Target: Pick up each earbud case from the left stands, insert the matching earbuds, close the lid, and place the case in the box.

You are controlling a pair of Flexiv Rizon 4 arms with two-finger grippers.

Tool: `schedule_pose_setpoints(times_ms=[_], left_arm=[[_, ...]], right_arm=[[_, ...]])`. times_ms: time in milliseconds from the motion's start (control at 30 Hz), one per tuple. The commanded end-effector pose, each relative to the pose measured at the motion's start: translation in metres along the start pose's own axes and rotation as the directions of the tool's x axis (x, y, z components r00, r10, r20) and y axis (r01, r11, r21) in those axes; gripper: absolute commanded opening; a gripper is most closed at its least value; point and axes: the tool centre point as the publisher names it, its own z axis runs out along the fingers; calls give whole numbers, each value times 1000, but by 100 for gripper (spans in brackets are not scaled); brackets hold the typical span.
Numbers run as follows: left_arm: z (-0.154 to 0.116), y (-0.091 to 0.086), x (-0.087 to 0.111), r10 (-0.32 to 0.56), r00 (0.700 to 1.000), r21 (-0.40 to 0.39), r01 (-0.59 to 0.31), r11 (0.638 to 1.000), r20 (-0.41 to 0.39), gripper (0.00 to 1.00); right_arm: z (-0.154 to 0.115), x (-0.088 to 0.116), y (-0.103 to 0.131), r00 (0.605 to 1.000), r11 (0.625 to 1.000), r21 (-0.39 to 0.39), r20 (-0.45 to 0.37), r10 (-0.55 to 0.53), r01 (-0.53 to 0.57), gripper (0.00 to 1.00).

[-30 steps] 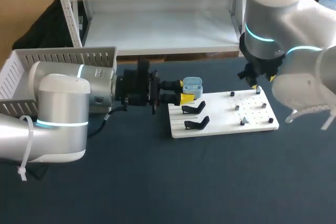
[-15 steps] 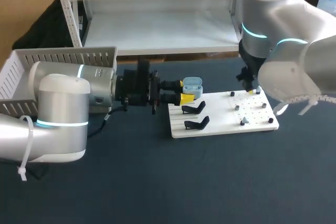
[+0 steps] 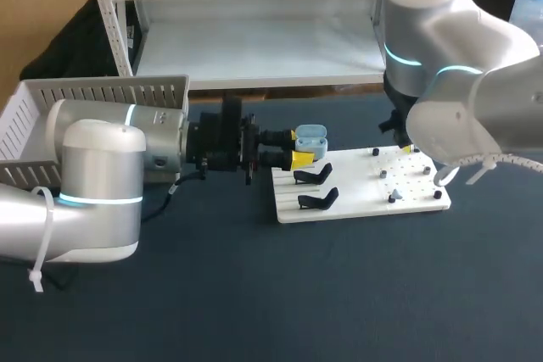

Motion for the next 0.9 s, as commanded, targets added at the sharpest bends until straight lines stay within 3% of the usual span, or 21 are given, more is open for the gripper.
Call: schedule_pose_setpoints(times_ms=[33, 900], left_arm=[[0, -2, 1, 2, 1000, -6, -2, 1000, 3, 0], [0, -2, 1, 2, 1000, -6, -2, 1000, 3, 0]], right_arm=[[3, 1, -1, 1000, 1000, 14, 9, 6, -6, 46], [12, 0, -3, 1000, 1000, 22, 23, 13, -14, 34]])
